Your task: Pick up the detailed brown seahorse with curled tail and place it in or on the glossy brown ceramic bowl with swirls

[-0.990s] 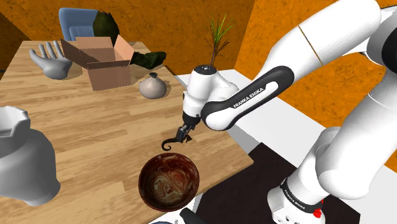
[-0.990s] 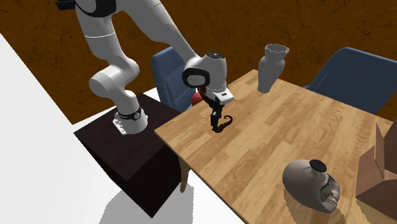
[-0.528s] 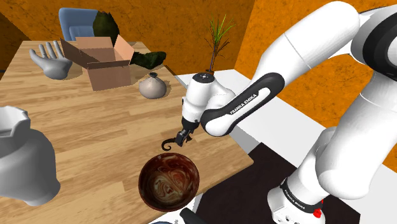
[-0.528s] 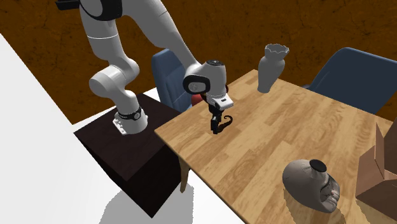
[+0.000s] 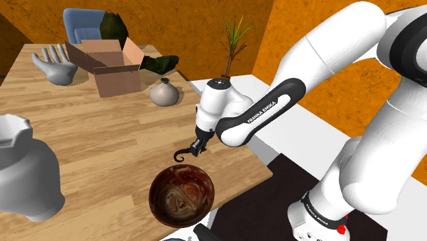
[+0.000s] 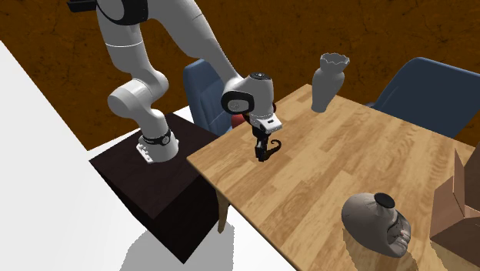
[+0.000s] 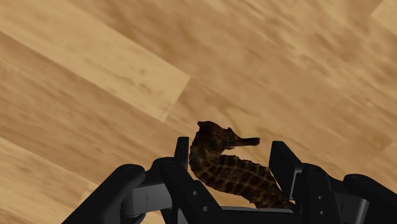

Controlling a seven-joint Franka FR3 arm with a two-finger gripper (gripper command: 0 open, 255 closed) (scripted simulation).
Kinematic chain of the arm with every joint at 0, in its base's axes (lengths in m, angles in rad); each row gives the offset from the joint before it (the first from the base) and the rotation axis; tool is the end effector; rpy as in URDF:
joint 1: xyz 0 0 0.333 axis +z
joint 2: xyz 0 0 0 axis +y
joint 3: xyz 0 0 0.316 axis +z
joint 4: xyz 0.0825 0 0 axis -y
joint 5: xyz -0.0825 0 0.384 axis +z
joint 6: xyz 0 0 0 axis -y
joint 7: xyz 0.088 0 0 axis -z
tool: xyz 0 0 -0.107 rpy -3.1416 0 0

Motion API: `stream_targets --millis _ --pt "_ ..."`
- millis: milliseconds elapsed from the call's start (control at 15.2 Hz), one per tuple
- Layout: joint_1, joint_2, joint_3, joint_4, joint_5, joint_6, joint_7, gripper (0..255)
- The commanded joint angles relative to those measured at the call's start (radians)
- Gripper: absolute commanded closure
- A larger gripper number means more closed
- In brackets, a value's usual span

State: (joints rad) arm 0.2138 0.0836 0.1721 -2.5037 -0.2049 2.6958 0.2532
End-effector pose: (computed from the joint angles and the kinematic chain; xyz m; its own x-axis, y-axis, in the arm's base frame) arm 0.4413 0.1874 0.2614 0.9435 0.3079 0.1223 0.3020 -0.9511 0.0647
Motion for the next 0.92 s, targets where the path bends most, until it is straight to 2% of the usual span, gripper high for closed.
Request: stream_targets --millis 0,396,858 --pt "0.000 0.000 0.000 0.000 0.000 0.000 0.000 255" --pt "0.000 0.000 0.000 0.000 0.000 0.000 0.000 255" --pt "0.000 -0.088 0.010 0.012 0.061 -0.096 -0.050 255"
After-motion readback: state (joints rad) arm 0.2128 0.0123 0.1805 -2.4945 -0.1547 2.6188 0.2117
